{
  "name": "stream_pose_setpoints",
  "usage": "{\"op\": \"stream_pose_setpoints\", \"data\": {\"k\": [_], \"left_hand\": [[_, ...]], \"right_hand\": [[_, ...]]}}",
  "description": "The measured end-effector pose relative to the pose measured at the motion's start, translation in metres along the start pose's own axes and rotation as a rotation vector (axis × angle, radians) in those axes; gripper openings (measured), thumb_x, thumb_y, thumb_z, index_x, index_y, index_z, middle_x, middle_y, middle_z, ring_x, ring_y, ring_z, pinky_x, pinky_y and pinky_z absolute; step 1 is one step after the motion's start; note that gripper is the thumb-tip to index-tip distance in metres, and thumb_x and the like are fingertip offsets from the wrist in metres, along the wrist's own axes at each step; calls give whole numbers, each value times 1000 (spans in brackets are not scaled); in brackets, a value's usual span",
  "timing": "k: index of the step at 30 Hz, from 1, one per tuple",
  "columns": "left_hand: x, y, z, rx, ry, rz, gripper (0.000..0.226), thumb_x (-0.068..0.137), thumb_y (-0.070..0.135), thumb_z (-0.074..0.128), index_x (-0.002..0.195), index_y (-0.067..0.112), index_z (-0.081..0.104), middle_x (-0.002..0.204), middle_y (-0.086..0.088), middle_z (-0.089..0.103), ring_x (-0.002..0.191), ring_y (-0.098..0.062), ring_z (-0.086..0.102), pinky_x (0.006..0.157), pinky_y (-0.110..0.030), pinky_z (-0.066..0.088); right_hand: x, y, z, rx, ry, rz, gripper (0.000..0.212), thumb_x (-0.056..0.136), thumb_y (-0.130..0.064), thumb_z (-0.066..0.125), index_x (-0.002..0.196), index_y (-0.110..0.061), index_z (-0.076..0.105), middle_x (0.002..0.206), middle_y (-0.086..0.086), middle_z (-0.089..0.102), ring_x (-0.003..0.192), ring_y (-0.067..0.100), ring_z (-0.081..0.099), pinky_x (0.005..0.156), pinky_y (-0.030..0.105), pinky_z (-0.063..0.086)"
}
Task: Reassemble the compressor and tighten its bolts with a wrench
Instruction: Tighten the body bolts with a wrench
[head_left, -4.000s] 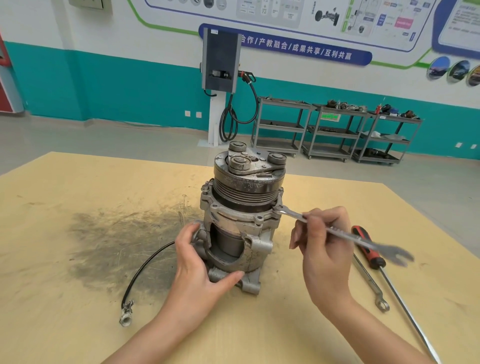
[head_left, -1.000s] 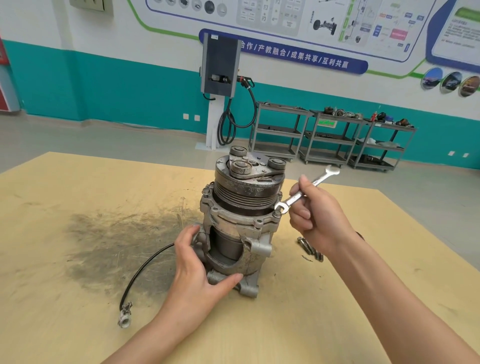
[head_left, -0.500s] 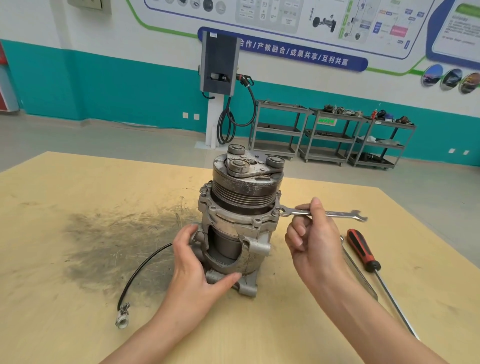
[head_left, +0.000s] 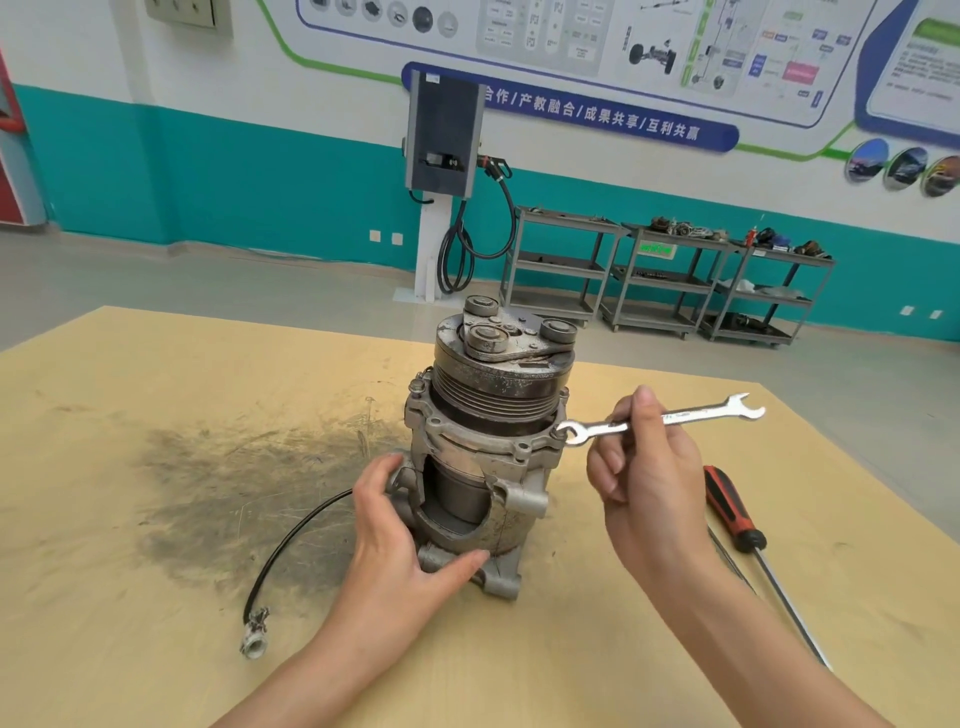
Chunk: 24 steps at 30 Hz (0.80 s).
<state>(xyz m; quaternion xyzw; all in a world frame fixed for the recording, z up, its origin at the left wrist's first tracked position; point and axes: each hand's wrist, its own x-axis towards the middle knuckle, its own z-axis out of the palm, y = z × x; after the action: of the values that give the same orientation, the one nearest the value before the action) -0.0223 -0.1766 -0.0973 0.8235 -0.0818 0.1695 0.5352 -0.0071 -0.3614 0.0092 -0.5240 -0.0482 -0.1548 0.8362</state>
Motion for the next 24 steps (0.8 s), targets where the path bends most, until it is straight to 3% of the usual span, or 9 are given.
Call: {"op": "stream_pose_setpoints", "data": {"k": [3,9,15,21,24], "left_hand": [[0,0,1,11,17,-5,108,66,36,87,133,43,3,146,4,22,136,-12,30,115,-28,25],[0,0,1,6,18,2,107,66,36,87,131,44,2,144,9,19,135,-8,28,112,-22,23],[0,1,0,4,14,-10,108,66,35,87,133,43,3,146,4,22,136,-10,30,113,-24,23],[0,1,0,10,13,2,108,66,35,86,133,40,2,148,4,20,138,-13,29,118,-32,25],[0,1,0,12,13,5,108,67,36,86,133,42,1,146,8,18,137,-10,27,115,-25,23]], "right_hand": [[11,-4,0,-16,-13,40,32,104,-28,40,77,-12,47,48,-1,34,38,8,29,34,15,26],[18,3,-1,-4,-55,-1,32,103,-28,42,76,-11,48,45,0,39,35,8,31,34,16,30],[8,17,-5,60,-40,-96,33,87,-41,50,77,-9,49,43,3,44,33,12,40,34,18,28],[2,27,-11,46,-86,-229,35,91,-40,42,83,-7,46,47,4,49,40,16,48,37,16,32],[2,28,-13,55,-114,-244,34,93,-39,39,82,-7,47,49,6,50,42,18,50,40,17,35]]}}
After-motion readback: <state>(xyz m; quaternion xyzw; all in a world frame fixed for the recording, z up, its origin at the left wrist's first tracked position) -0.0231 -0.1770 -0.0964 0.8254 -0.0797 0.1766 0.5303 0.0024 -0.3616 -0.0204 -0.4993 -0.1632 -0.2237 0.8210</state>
